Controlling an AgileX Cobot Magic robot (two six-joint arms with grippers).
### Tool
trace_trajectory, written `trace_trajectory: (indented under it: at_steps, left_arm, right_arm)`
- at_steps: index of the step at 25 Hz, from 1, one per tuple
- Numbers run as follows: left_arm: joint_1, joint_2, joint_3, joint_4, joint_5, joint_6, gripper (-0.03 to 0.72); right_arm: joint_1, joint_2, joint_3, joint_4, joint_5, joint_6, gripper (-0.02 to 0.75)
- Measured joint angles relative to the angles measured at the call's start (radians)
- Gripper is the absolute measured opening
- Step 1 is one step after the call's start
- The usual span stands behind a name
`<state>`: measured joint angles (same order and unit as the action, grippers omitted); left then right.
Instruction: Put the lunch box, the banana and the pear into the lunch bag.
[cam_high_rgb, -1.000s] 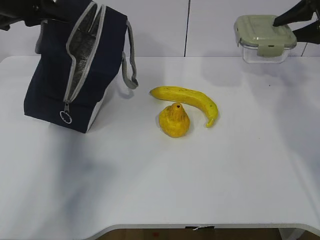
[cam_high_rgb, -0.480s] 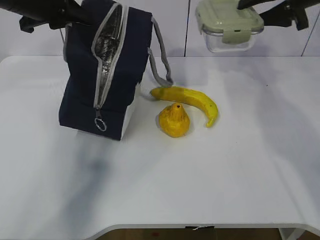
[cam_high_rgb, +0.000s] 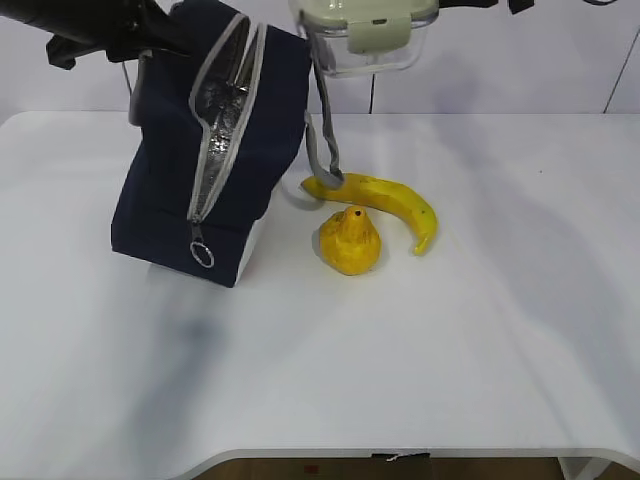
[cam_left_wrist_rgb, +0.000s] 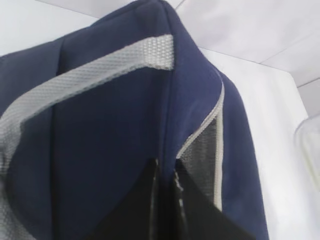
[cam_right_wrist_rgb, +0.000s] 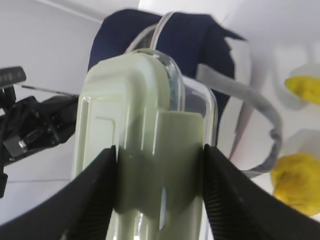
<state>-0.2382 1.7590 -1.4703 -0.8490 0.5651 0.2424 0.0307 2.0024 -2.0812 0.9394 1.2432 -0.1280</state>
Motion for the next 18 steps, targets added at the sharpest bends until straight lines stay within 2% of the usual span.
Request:
trace_trajectory:
  at_steps: [10,18]
  left_arm:
    - [-0.004,0.000,0.000,0.000,-0.014,-0.009,-0.001]
    - [-0.004,0.000,0.000,0.002,-0.017,-0.034,-0.001]
  right_arm:
    - [0.150,0.007,-0.001,-0.083,-0.027,0.059,0.408]
    - [0.188,0.084,-0.002,-0.135,-0.156,0.064,0.408]
